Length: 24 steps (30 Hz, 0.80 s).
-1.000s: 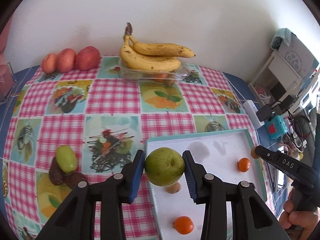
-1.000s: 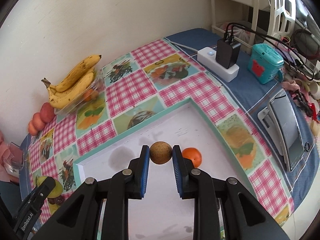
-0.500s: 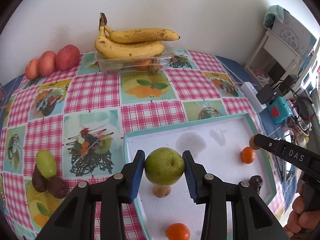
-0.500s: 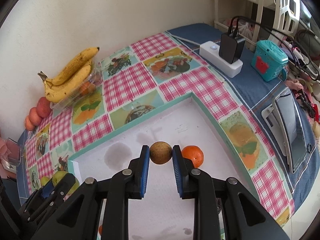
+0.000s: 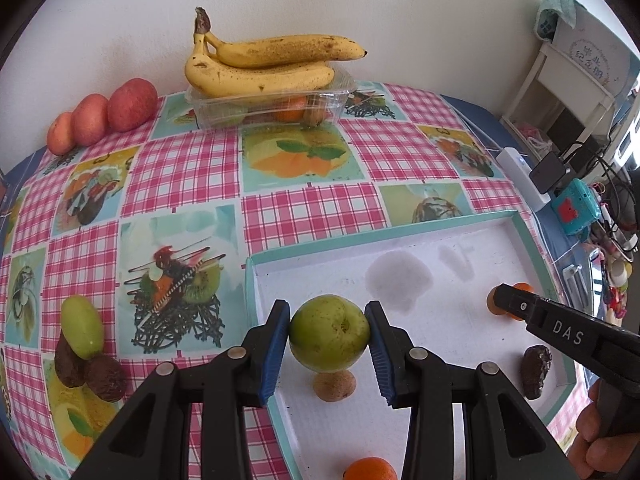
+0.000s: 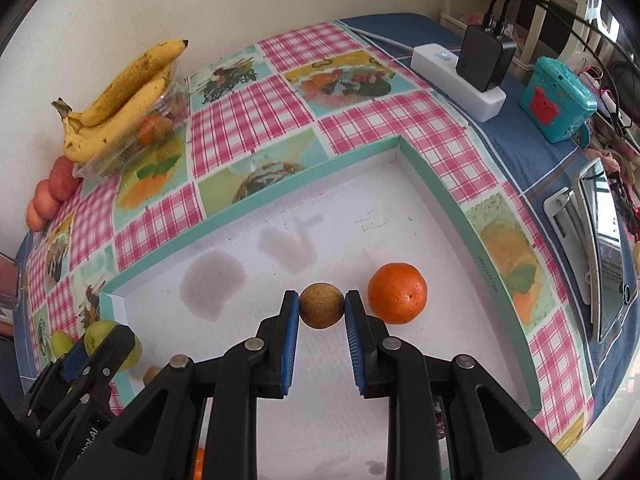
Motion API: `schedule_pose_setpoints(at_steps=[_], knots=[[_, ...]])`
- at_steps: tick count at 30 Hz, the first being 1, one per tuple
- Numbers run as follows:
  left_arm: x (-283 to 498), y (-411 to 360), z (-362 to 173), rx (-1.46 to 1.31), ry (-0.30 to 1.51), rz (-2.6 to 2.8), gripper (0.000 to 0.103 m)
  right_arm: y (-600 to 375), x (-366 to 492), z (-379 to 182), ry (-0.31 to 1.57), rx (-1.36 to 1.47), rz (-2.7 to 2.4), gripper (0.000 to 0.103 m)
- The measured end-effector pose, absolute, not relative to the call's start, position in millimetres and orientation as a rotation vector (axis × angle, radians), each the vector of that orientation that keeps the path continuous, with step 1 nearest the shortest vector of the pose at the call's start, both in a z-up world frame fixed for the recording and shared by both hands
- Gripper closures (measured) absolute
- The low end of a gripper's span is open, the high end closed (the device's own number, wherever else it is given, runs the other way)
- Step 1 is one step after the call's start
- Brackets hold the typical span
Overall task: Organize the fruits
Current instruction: 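Carry the kiwi into the white tray and release while the left tool places the pear there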
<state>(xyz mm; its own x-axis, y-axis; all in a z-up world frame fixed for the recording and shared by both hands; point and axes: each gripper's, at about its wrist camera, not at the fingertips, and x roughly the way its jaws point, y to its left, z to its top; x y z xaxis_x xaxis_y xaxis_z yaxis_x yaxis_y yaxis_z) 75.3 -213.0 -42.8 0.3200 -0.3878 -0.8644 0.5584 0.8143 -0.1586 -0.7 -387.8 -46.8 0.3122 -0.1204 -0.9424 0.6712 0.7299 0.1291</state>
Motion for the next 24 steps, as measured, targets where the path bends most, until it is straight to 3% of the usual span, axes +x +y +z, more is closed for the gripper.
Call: schedule_pose_setpoints(at_steps=[24], knots=[[79.2, -212.6, -57.5, 0.208, 1.116, -0.591, 0.061, -387.5, 2.3, -55.4, 1.173, 0.557, -0.571, 0.078]])
